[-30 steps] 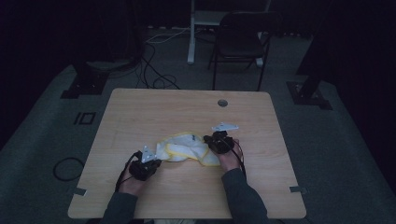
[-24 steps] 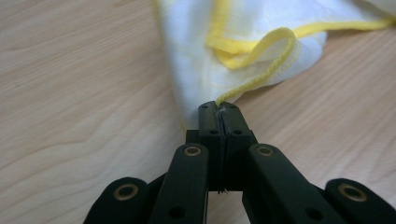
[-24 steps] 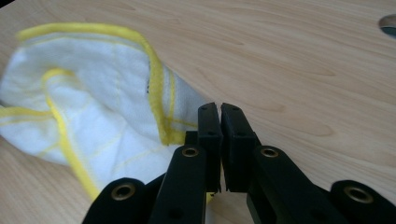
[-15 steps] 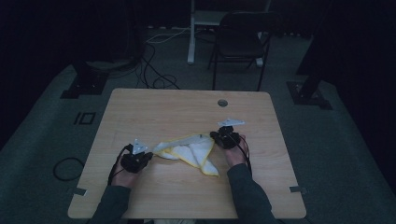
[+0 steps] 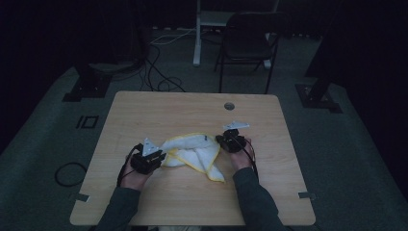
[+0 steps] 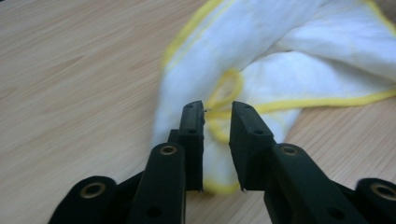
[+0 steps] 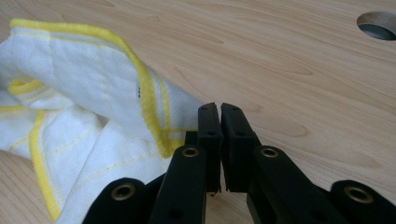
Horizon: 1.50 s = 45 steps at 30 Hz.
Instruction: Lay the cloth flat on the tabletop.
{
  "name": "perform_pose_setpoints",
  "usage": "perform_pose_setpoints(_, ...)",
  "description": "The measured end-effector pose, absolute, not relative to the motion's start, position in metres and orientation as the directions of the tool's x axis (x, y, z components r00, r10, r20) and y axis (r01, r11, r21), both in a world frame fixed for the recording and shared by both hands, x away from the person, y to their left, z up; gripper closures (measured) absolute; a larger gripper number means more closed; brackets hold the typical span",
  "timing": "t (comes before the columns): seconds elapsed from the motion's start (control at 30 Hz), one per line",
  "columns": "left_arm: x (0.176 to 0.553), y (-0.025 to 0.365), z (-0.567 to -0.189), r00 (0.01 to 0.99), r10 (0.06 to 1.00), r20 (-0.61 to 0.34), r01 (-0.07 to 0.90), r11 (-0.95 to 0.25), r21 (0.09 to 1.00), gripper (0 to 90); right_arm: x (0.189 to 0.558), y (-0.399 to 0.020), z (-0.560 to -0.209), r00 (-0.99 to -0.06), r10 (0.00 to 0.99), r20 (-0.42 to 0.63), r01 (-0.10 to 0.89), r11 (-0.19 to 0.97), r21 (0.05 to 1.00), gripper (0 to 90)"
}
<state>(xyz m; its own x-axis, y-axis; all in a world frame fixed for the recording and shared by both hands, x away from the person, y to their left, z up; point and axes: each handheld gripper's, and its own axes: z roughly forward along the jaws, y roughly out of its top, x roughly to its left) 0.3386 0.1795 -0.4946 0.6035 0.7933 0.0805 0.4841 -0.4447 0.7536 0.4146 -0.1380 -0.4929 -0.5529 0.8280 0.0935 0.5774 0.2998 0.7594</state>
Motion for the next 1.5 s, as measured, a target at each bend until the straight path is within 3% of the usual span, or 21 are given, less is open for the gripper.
perform_pose_setpoints(0.37, 0.364, 0.148, -0.51, 0.643, 0.759, 0.098, 0.494, -0.509, 0.706, 62.4, 0.416, -0.139, -0.495, -0.558, 0.824, 0.096, 0.577, 0.302, 0.759, 87.5)
perform_pose_setpoints(0.4, 0.366, 0.147, -0.511, 0.639, 0.763, 0.098, 0.506, -0.512, 0.694, 64.5, 0.416, -0.139, -0.495, -0.559, 0.824, 0.096, 0.577, 0.302, 0.759, 87.5)
perform_pose_setpoints(0.5, 0.366, 0.145, -0.512, 0.64, 0.761, 0.103, 0.513, -0.524, 0.68, 83.3, 0.417, -0.139, -0.495, -0.556, 0.825, 0.096, 0.577, 0.301, 0.759, 87.6)
perform_pose_setpoints(0.57, 0.363, 0.144, -0.51, 0.645, 0.756, 0.112, 0.505, -0.532, 0.679, 87.3, 0.417, -0.14, -0.495, -0.553, 0.827, 0.099, 0.58, 0.298, 0.758, 87.5)
perform_pose_setpoints(1.5, 0.318, 0.182, -0.503, 0.623, 0.782, -0.003, 0.529, -0.419, 0.737, 88.9, 0.427, -0.173, -0.499, -0.462, 0.883, 0.086, 0.623, 0.254, 0.74, 87.6)
